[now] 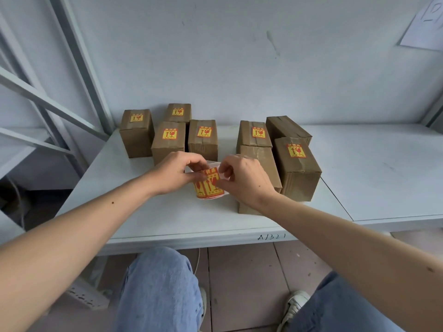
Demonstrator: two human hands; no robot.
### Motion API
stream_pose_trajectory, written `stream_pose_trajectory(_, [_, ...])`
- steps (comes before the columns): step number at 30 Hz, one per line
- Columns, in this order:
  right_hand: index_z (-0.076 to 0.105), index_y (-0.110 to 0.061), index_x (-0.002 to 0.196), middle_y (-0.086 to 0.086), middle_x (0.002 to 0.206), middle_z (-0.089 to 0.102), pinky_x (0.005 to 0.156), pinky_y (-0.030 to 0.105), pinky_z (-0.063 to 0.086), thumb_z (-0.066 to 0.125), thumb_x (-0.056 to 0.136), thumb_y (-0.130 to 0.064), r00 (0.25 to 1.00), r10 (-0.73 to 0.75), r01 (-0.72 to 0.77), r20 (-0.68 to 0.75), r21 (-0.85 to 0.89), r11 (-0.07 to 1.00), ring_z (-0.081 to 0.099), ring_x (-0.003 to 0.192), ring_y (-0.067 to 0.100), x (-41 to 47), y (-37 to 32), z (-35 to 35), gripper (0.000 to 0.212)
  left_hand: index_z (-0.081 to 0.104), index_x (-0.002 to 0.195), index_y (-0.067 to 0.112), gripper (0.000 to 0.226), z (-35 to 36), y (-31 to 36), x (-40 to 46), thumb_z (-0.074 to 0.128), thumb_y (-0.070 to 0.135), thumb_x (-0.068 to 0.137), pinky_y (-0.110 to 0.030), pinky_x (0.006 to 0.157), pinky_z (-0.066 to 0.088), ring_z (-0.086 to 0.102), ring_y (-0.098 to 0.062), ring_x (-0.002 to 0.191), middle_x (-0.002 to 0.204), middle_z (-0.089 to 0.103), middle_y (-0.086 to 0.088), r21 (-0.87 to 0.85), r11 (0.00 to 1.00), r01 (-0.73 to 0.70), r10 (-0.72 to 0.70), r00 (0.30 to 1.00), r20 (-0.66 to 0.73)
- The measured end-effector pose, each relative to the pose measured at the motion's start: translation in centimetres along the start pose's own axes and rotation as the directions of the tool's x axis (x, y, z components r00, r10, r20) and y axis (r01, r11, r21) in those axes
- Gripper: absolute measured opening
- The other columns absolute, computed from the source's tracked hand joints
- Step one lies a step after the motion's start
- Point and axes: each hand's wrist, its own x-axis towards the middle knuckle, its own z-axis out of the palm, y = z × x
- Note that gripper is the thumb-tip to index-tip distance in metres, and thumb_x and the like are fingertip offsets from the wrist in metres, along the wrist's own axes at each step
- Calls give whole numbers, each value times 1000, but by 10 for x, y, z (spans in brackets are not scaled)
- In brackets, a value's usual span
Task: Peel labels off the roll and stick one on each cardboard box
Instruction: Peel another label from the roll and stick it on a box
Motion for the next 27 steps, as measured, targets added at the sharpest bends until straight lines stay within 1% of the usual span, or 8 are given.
stream_pose_trajectory(4, [70,-14,99,2,95,71,70,32,55,78,77,-27,996,80,-78,-44,51,996,64,84,17,10,-2,1,27,71,99,14,16,-5,3,-1,70,15,83,-36,78,54,64,-15,91,93,69,0,-67,997,25,-26,999,-20])
stream_pose_trajectory(9, [74,-20,97,-4,90,72,73,35,57,79,75,-27,992,127,-124,-8,134,983,65,83,14,14,-4,-4,24,71,95,13,14,-10,4,-1,71,15,82,-41,78,55,64,-18,90,92,69,-1,-89,996,25,-28,999,-32])
stream_pose_trajectory(13, [71,-19,94,-4,91,70,73,34,57,79,77,-22,989,146,-148,21,178,973,64,84,13,13,-6,-8,19,72,95,12,14,-10,6,-1,72,16,81,-36,76,55,64,-14,88,90,69,1,-87,996,30,-32,999,-28])
stream_pose_trajectory(15, [68,-20,88,-3,90,68,71,31,56,77,78,-20,989,146,-148,22,184,972,62,82,12,11,-7,-10,13,72,93,13,14,-10,9,-1,72,18,80,-32,74,55,65,-12,86,88,69,3,-97,995,35,-37,999,-22])
stream_pose_trajectory(19, [62,-23,78,-4,88,68,71,31,58,74,82,-19,986,160,-167,52,180,969,65,84,14,10,-7,-14,13,71,90,16,15,-12,13,0,76,20,76,-18,66,54,65,-9,82,85,68,1,-107,992,64,-67,997,-27])
stream_pose_trajectory(21, [62,-21,78,-3,89,69,68,26,56,74,82,-18,982,177,-188,69,219,957,66,85,14,10,-5,-18,13,72,90,14,18,-13,14,1,78,16,73,-13,62,51,64,-9,77,82,67,-1,-131,988,78,-83,996,-36])
stream_pose_trajectory(24, [64,-16,80,-5,85,66,57,12,44,74,83,-17,977,198,-214,83,294,931,62,80,8,6,-3,-24,10,72,90,10,20,-13,16,2,80,14,71,-14,61,52,65,-13,76,79,68,-3,-131,989,75,-82,995,-52])
stream_pose_trajectory(27, [65,-18,78,-10,75,62,50,8,38,75,82,-15,965,251,-259,70,361,896,56,68,2,5,2,-33,11,73,88,14,17,-15,14,3,79,13,73,-17,62,53,65,-14,76,78,68,-2,-122,988,93,-101,993,-60])
